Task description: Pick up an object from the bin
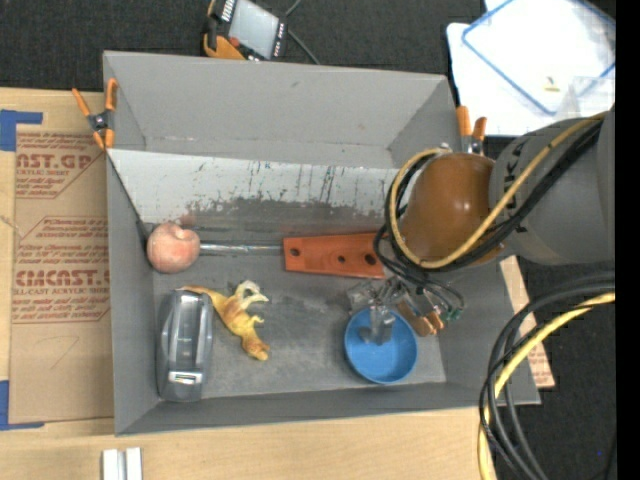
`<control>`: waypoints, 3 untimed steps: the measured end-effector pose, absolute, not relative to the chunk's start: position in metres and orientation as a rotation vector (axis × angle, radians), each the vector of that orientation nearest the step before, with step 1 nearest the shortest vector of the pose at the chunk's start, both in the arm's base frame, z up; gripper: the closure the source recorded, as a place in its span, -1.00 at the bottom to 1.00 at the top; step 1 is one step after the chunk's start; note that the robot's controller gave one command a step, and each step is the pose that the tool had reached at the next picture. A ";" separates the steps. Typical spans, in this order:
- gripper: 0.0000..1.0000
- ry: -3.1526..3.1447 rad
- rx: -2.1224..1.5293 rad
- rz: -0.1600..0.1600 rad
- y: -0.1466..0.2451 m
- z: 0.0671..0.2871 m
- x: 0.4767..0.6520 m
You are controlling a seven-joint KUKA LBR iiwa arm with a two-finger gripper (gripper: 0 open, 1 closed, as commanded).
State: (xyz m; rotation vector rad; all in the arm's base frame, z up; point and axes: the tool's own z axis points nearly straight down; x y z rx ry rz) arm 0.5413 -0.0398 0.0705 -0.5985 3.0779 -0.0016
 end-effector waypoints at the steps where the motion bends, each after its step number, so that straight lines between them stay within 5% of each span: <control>1: 1.00 3.066 -0.656 -0.001 -0.022 0.121 0.586; 2: 1.00 3.060 -0.655 -0.005 -0.032 0.204 0.543; 3: 1.00 3.007 -0.858 -0.001 -0.021 0.117 0.576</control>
Offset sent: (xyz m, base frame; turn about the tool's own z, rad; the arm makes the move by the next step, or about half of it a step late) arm 0.0004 0.0077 0.1307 -0.0396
